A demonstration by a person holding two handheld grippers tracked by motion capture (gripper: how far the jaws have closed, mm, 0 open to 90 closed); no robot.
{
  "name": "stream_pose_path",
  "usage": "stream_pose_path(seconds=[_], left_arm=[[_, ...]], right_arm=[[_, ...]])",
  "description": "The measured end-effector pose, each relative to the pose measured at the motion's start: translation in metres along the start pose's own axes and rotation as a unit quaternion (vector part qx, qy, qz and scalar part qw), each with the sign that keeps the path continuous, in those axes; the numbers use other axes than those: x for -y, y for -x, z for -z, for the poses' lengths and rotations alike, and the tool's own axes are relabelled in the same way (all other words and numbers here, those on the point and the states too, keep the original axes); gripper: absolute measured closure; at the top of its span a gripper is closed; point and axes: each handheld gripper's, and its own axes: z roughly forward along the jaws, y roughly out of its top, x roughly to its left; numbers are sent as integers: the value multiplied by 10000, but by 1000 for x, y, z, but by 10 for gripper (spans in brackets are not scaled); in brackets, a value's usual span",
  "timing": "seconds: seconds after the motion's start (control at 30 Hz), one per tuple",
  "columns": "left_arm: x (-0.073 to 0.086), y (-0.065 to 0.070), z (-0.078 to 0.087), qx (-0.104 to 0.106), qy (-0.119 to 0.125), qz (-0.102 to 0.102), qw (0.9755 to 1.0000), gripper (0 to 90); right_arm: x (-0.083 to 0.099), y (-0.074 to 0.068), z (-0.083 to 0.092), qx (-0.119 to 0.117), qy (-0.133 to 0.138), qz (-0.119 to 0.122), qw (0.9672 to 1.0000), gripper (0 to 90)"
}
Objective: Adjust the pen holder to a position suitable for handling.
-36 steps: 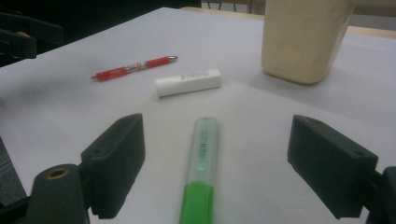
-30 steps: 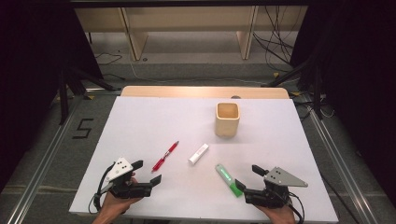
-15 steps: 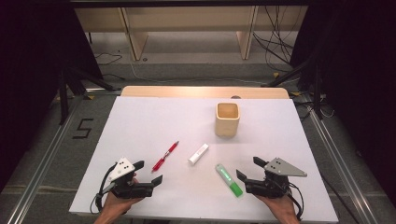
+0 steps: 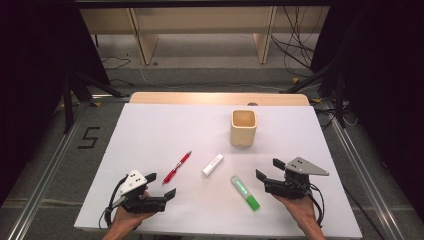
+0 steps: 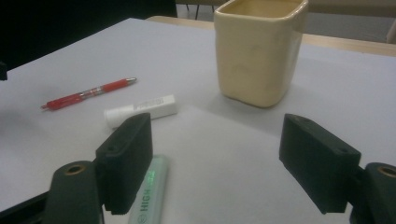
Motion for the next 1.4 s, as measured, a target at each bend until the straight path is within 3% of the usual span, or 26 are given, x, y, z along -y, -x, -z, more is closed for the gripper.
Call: stream_pose_path(seconds=[0.33,0.83,0.97,1.07,1.4], left_arm=[[0,0,0,-13,5,-31,10000,94],[0,0,0,-21,38,-59,10000,98],[0,0,1,-28,50,-56,10000,99],[-1,0,1,-20,62,-68,10000,100],[0,0,1,-24,57,-89,9999,100]], right_arm=[[-9,15,-17,212,-87,-94,9997,363],[-29,41,-52,660,-361,-91,9971,757],[-35,54,-71,831,-477,-161,9953,859],[-38,60,-82,898,-529,-222,9943,900],[-49,74,-107,958,-673,-328,9926,900]])
